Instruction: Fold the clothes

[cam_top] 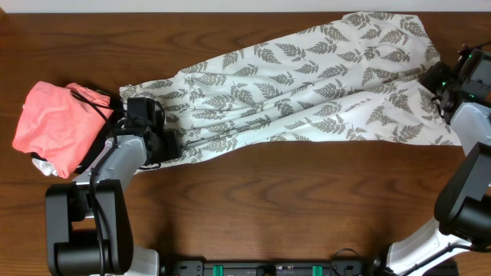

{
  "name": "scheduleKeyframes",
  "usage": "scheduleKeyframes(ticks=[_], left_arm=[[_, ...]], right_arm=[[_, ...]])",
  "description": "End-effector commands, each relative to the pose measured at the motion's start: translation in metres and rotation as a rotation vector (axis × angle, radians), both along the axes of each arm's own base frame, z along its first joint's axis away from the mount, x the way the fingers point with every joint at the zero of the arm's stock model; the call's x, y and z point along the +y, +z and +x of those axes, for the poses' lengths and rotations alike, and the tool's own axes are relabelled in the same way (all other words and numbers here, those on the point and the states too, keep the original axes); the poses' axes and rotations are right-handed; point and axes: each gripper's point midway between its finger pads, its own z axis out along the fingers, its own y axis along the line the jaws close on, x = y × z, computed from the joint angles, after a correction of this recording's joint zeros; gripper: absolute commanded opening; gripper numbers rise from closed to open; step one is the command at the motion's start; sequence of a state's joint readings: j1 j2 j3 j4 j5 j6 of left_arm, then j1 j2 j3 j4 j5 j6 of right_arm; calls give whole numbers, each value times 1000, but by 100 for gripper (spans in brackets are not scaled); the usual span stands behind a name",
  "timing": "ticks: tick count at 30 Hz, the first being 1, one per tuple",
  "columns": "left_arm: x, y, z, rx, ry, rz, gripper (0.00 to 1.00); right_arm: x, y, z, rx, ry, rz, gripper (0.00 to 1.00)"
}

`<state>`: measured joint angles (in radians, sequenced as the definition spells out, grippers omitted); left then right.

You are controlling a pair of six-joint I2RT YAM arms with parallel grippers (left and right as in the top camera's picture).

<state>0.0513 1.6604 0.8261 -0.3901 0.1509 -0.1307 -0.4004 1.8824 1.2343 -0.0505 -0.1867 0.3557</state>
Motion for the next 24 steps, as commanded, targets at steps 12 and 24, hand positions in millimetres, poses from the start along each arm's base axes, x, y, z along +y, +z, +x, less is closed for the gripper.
scheduleKeyframes(ticks=[12, 24], left_arm=[[7, -21, -23, 93, 19, 22, 53], [7, -22, -23, 94, 18, 22, 53]], right_arm=[[5, -39, 8, 75, 1, -18, 6], [-7, -1, 10, 41, 44, -72, 78]])
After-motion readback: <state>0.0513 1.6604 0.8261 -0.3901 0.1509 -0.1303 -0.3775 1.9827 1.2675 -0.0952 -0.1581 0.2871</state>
